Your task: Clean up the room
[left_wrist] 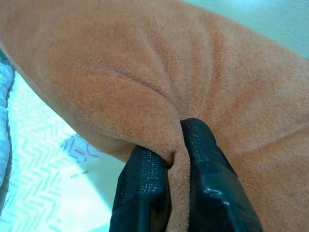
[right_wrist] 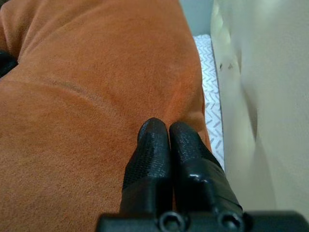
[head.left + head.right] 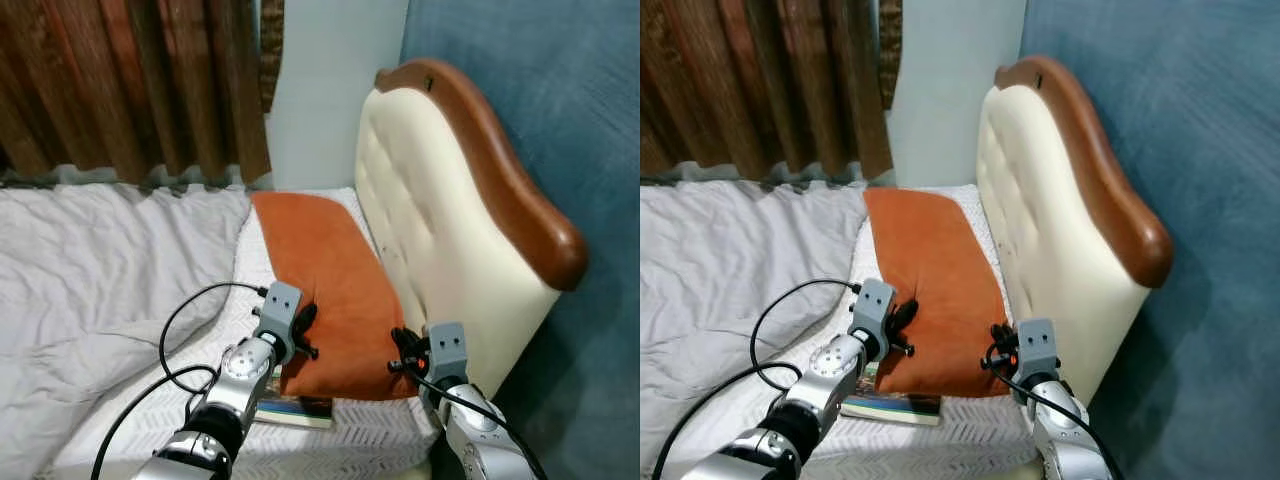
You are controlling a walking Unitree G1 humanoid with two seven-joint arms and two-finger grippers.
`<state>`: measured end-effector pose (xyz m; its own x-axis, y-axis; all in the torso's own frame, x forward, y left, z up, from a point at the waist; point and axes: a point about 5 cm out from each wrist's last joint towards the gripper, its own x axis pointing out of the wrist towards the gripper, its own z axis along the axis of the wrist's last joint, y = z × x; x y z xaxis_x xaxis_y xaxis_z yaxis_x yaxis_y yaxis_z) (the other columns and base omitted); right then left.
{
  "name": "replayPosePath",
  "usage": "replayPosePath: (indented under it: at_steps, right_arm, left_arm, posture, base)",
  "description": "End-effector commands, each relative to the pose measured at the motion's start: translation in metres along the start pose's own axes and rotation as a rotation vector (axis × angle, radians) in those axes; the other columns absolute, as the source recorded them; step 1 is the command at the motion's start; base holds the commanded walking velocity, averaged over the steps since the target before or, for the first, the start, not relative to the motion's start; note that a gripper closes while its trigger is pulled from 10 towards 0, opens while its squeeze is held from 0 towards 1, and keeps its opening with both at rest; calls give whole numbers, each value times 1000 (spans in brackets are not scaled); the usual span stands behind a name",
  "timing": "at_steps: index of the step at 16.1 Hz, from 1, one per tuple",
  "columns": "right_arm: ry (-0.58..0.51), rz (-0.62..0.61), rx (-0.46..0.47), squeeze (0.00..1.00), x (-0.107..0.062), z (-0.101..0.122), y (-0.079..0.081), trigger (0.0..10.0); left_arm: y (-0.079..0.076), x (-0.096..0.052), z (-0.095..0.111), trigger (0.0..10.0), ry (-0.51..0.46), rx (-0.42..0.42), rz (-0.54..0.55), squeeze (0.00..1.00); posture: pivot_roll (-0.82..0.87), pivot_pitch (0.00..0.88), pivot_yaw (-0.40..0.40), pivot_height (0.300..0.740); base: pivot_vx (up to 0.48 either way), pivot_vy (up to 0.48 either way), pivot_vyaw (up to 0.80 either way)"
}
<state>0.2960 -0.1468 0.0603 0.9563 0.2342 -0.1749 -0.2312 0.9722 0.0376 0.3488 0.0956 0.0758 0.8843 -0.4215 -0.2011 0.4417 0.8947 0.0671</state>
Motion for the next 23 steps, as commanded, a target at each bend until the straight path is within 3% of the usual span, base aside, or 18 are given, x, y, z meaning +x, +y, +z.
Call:
replayPosePath:
  at_steps: [1,3,4,5,10,16,20,21,22,23]
  right_arm:
    - [-26,-58,-1,0,-4,5,-14,0]
    - [-15,-65,2,0,-3,3,-14,0]
    - [-13,-66,-5,0,-3,3,-13,0]
    - [-7,-77,-8,0,0,3,-13,0]
    - [30,-159,79,0,16,4,-16,0]
    - [50,-212,73,0,30,9,-19,0]
    - [44,-236,70,0,36,12,-21,0]
    - [30,-251,69,0,39,16,-23,0]
    - [0,-277,67,0,43,25,-25,0]
    - [-51,-317,46,0,49,42,-31,0]
  left_arm:
    - [27,-5,10,0,-33,48,82,0]
    - [32,-5,7,0,3,25,121,0]
    - [33,-5,6,10000,25,37,129,0]
    - [38,-5,8,10000,24,6,154,1000]
    - [48,-7,11,10000,19,22,163,1000]
    - [57,-15,4,10000,32,39,176,1000]
    - [54,-16,-2,10000,50,52,174,1000]
    - [52,-16,-2,10000,38,38,164,651]
    - [49,-16,-1,10000,21,36,161,0]
    - [44,-16,-2,10000,1,41,150,0]
  posture:
    - [-108,0,-31,740]
    - [-112,0,-31,740]
    - [-113,0,-31,740]
    - [-112,3,-33,740]
    - [-104,1,-35,740]
    - [-67,1,-55,740]
    - [-54,0,-59,740]
    - [-54,0,-59,740]
    - [-52,0,-57,740]
    - [-50,0,-53,740]
  base:
    - [371,-300,0]
    - [416,-142,0]
    - [0,0,0]
    - [0,0,0]
    - [0,0,0]
    - [0,0,0]
    - [0,0,0]
    - [0,0,0]
    - [0,0,0]
    - [0,0,0]
